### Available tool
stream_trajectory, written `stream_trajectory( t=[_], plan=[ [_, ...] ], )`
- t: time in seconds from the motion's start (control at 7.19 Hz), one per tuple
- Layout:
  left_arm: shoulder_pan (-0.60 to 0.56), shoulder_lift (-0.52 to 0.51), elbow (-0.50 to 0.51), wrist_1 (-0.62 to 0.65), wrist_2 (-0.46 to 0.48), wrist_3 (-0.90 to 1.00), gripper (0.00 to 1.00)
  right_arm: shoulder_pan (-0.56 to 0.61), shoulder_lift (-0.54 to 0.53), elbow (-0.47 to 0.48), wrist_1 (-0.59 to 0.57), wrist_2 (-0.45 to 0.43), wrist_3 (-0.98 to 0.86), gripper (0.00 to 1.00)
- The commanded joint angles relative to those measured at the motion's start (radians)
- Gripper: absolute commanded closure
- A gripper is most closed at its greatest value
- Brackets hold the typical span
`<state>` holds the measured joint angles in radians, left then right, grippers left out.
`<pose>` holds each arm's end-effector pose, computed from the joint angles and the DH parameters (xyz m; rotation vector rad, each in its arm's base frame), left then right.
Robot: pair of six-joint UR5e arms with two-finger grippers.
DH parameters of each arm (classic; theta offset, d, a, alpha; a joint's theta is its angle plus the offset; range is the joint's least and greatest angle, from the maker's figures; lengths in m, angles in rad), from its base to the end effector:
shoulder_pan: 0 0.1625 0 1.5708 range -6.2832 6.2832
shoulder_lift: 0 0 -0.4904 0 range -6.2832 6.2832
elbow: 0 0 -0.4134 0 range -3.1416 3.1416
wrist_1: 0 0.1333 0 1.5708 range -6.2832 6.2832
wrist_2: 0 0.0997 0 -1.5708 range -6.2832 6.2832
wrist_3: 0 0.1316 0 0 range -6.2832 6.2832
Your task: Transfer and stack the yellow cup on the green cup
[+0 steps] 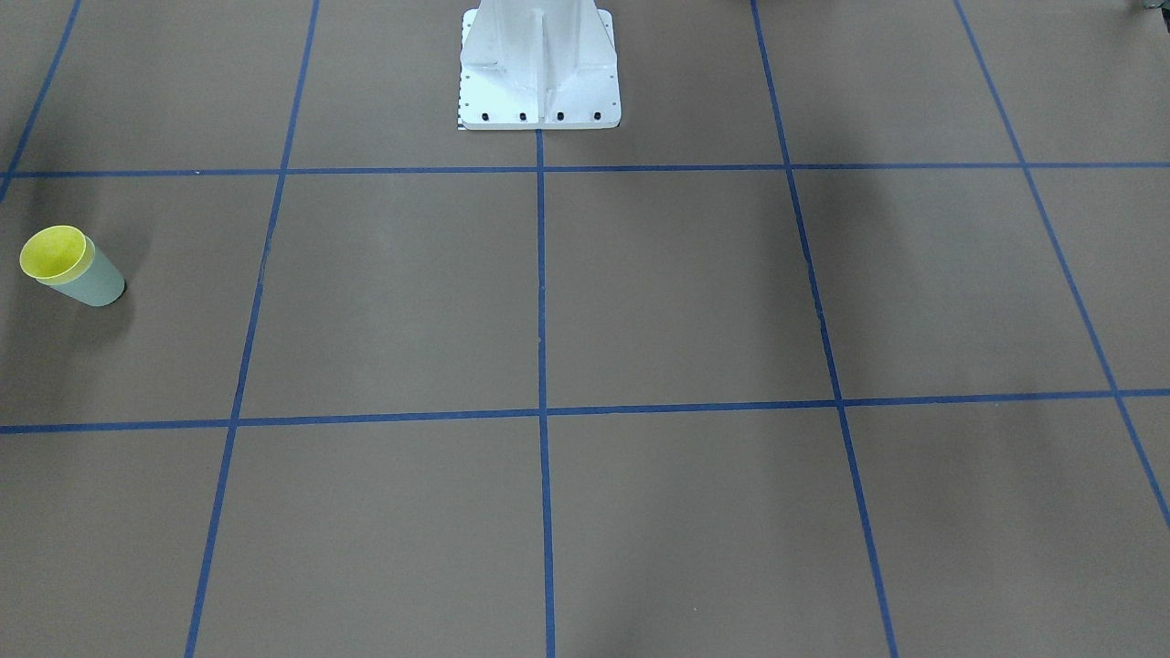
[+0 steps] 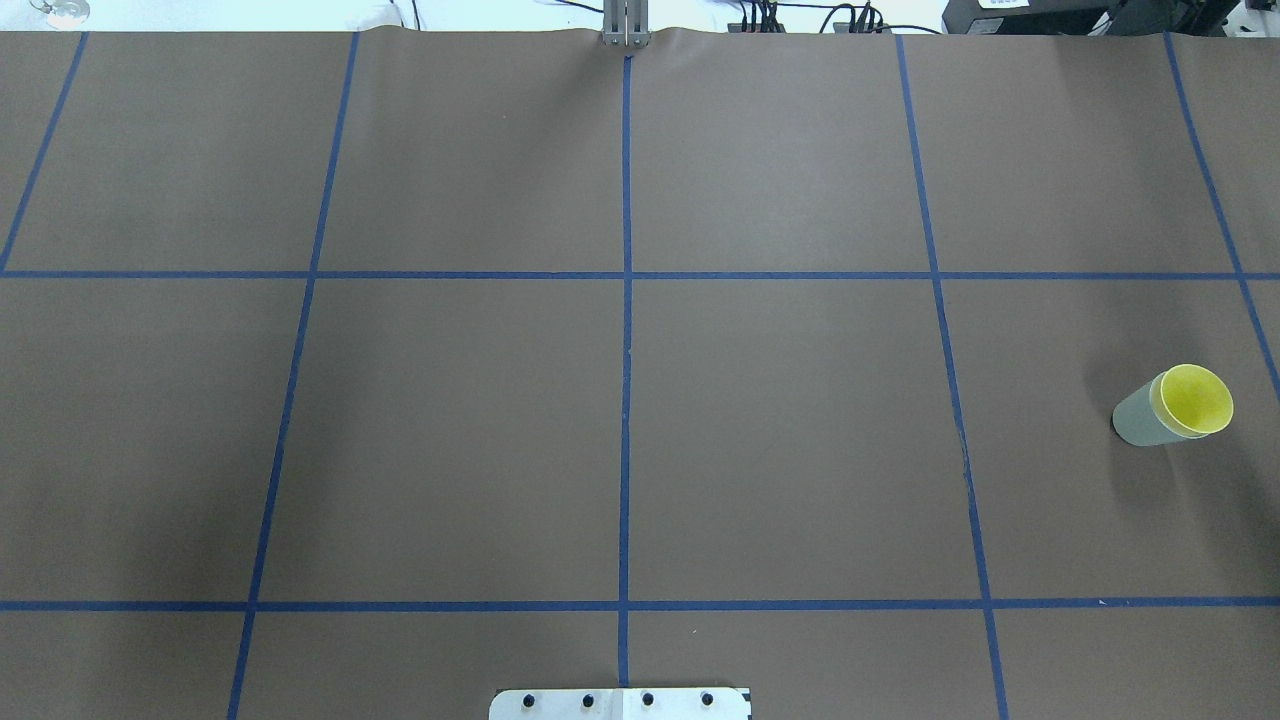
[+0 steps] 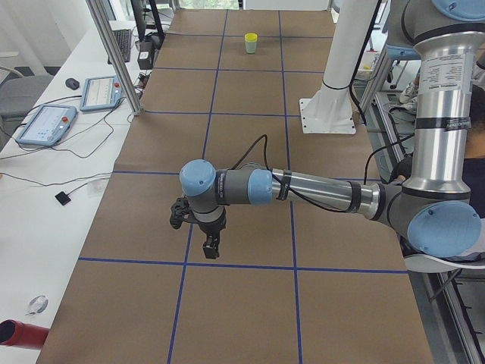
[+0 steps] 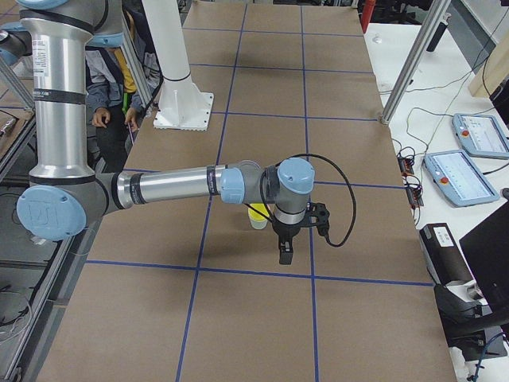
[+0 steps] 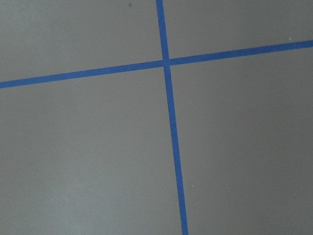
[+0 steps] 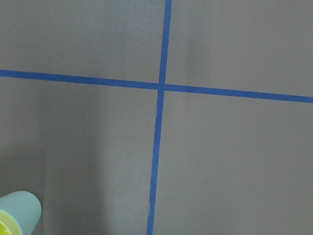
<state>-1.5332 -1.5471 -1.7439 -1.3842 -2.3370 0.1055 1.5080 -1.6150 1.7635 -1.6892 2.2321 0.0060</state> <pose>-0.0235 -0.4945 0.6897 -0.0093 0.7674 0.1218 0.0216 -0.4923 0.6921 0.0062 -0.6620 -0.0647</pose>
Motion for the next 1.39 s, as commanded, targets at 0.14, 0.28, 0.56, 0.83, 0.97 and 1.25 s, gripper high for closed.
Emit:
stream_trajectory(
  t=[0.14,0.28,0.56,0.83,0.97,1.25],
  plan=[
    [-0.031,0.005,-0.009,-0.001,-0.015,-0.010,0.00,0.000,-0.006,-0.001,0.000,0.008,0.000,0.00],
    [-0.031,0.004,-0.002,-0.001,-0.007,-0.007,0.00,0.000,-0.006,-0.003,0.002,0.006,0.000,0.00],
    [-0.031,0.008,-0.013,-0.039,-0.010,-0.001,0.00,0.000,-0.006,-0.015,0.002,0.006,0.000,0.00],
    [-0.031,0.013,-0.011,-0.076,-0.005,-0.006,0.00,-0.002,-0.006,-0.015,0.002,0.007,0.002,0.00],
    [-0.030,0.010,-0.008,-0.076,-0.005,-0.006,0.00,-0.002,-0.006,-0.016,0.002,0.004,-0.001,0.00],
    [-0.030,0.010,-0.011,-0.076,-0.005,-0.006,0.00,-0.002,-0.005,-0.015,0.005,0.004,-0.001,0.00]
  ],
)
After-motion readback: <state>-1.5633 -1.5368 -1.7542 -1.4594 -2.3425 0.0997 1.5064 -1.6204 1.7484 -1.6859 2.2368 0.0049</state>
